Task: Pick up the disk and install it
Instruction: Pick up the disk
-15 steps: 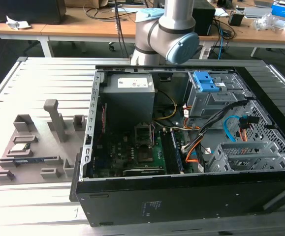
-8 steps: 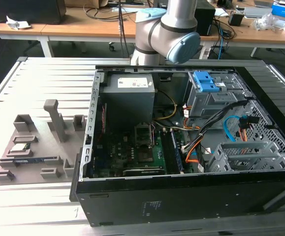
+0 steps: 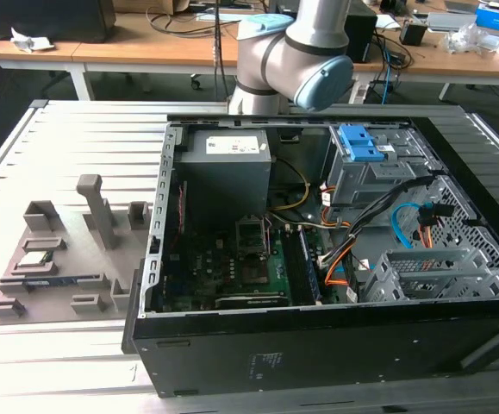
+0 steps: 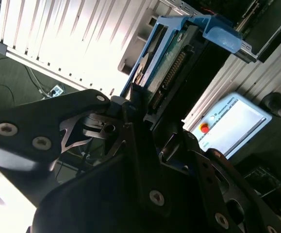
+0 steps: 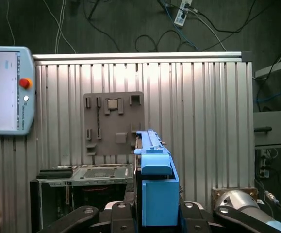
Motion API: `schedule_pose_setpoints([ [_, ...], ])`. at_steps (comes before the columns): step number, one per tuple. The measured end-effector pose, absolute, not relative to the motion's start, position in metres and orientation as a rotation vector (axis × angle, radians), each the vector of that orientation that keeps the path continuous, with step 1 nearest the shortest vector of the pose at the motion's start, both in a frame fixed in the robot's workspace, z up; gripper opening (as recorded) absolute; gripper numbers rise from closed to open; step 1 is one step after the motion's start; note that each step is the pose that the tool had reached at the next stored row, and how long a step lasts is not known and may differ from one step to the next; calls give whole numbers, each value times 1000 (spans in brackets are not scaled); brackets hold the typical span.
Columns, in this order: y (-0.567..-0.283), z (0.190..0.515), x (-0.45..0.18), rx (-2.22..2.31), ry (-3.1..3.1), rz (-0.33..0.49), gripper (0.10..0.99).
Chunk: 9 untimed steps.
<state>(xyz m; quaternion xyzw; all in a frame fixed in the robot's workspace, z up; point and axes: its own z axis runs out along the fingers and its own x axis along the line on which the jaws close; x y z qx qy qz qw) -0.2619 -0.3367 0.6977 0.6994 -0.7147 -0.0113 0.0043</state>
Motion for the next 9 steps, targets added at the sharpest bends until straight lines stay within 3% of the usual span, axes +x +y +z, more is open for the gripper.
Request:
schedule_pose_setpoints([
  [9,-337,680,-250,2189,-2237,-38,361],
])
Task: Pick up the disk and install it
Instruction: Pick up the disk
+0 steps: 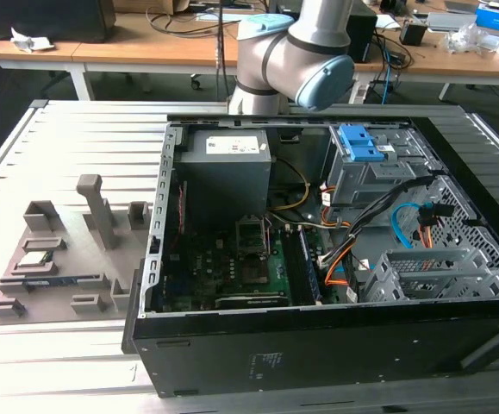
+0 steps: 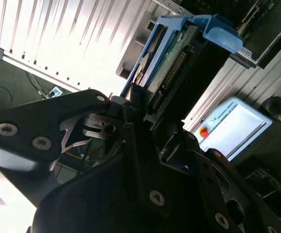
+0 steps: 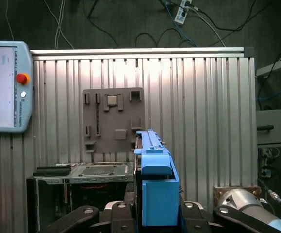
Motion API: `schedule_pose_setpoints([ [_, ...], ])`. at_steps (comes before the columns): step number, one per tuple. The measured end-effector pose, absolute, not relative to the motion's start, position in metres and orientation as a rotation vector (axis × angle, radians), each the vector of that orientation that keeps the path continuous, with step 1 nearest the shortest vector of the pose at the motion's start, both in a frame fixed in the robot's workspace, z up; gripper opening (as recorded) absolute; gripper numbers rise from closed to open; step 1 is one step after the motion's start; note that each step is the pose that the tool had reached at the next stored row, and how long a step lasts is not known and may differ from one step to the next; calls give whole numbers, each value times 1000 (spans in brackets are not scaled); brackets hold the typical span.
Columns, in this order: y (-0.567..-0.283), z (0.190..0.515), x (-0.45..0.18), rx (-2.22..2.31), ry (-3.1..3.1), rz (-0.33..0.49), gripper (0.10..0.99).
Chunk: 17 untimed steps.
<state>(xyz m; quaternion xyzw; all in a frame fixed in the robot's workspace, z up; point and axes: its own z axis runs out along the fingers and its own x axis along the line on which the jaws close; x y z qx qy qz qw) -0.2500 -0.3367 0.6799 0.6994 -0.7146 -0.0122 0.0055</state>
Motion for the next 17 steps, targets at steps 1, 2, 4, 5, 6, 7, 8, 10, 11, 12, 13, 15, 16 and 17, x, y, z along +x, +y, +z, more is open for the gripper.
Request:
schedule_pose_setpoints([
  [1,-337,678,-250,2189,-2237,-38,361],
  [2,-337,676,-249,2189,-2237,-39,361],
  [4,-337,672,-249,2189,-2237,-39,361],
  [5,-337,670,-249,2189,-2237,-39,361],
  [6,-337,668,-249,2189,-2237,-39,361],
  [7,-337,665,-249,2189,-2237,-39,361],
  [8,-337,660,-248,2189,-2237,-39,361],
  [10,-337,653,-248,2189,-2237,-39,361],
  [11,-337,650,-248,2189,-2237,-39,361],
  [12,-337,648,-248,2189,-2237,-39,361],
  [13,-337,646,-248,2189,-2237,-39,361],
  [15,-337,641,-248,2189,-2237,-39,361],
  [16,-337,639,-248,2189,-2237,-39,361],
  [17,-337,637,-248,2189,-2237,-39,361],
])
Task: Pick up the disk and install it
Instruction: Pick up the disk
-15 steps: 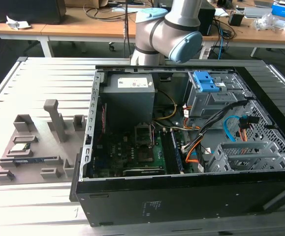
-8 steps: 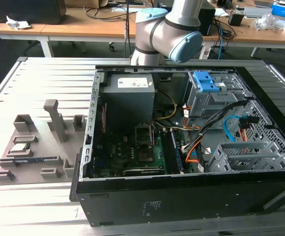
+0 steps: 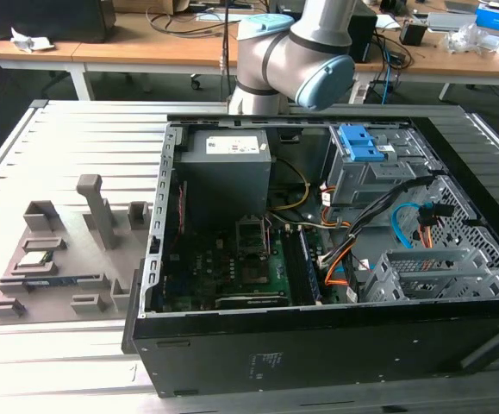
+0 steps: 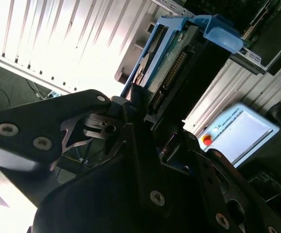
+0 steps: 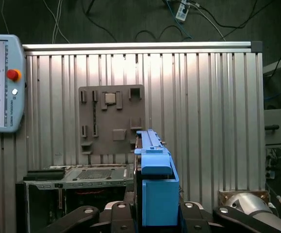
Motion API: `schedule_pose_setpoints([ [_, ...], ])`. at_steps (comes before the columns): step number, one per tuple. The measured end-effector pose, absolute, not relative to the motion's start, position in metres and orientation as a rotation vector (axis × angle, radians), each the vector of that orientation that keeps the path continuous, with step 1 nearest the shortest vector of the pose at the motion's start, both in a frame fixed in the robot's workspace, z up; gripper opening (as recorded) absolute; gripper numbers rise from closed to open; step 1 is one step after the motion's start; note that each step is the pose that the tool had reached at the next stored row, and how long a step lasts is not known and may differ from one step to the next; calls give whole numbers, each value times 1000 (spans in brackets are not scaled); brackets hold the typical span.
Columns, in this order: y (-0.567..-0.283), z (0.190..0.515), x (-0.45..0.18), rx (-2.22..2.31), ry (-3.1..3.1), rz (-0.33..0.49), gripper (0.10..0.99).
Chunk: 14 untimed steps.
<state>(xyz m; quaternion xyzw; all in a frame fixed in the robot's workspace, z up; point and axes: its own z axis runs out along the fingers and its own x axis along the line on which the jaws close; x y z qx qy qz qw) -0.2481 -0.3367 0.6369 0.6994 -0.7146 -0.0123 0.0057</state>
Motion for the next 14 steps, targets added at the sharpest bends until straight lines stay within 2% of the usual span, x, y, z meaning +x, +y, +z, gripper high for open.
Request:
schedule_pose_setpoints([
  [14,-337,602,-202,2187,-2235,-36,361],
])
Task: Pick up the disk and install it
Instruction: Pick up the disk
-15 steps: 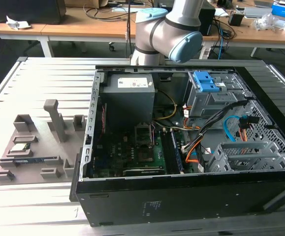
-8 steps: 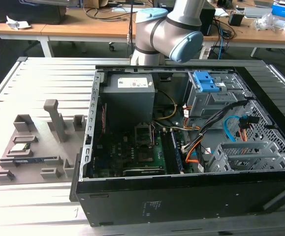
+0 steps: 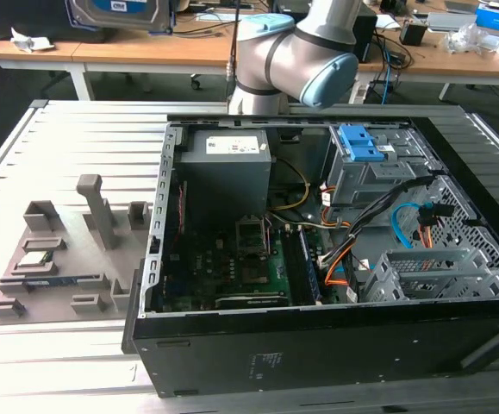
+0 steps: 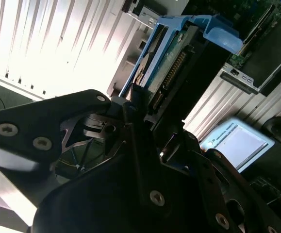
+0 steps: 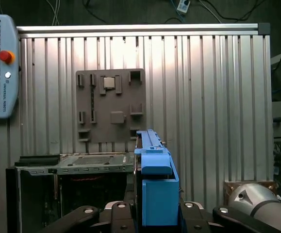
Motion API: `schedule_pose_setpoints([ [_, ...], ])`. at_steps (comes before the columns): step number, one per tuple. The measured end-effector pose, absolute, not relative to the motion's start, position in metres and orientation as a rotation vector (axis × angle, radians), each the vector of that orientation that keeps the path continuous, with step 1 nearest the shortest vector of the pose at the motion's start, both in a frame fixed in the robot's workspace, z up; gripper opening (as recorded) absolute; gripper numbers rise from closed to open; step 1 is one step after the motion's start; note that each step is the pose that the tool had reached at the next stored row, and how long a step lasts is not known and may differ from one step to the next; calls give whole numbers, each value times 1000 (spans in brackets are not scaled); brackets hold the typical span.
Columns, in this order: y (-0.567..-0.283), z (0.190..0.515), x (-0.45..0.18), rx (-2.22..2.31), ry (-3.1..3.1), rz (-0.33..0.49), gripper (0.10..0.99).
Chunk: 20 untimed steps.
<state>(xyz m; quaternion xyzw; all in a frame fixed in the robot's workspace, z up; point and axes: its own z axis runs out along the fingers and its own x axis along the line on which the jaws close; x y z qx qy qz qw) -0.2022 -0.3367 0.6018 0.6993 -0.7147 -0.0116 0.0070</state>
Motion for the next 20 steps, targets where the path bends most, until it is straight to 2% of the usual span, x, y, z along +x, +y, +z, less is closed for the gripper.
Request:
schedule_pose_setpoints([
  [20,-332,546,-96,2175,-2222,-55,361],
])
